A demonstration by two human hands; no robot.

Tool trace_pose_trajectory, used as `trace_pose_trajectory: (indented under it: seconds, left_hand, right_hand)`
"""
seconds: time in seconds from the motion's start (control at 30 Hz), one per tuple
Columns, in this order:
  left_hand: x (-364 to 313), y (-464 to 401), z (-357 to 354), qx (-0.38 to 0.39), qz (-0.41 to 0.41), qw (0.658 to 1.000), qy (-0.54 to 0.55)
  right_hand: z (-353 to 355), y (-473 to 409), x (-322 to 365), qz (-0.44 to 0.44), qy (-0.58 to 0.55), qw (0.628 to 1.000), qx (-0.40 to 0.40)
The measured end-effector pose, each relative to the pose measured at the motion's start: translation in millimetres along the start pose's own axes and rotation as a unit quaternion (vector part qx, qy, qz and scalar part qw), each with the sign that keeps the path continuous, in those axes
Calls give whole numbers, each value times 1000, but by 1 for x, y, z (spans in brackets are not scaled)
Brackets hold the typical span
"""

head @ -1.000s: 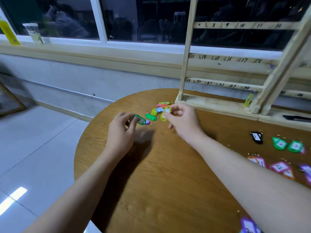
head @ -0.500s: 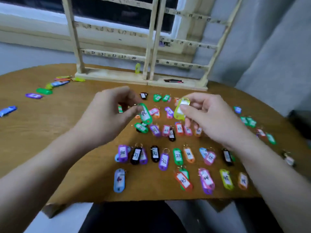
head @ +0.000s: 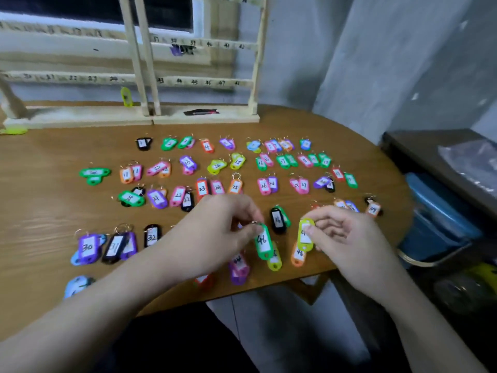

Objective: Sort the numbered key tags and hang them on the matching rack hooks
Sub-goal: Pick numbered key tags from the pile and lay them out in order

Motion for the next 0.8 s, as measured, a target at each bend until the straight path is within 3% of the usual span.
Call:
trace_pose_trajectory:
  seconds: [0.37,0.8]
  left_hand:
    - [-13,-46,-63,58,26,996,-58]
    - [-13,-51,-69,50,-8,991,-121]
  right_hand:
    - [25,10,-47,-51,37,996,-57]
    - [25,-5,-45,-17,168,985,-29]
Point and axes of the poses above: each hand's wrist, its own y-axis away from the middle knuckle, its own z-axis out of the back of the hand, x = y × z, the point moved 2 cm from there along -y, towards the middle knuckle, and after that the axes turned 5 degrees about y, right-handed, at the moved point
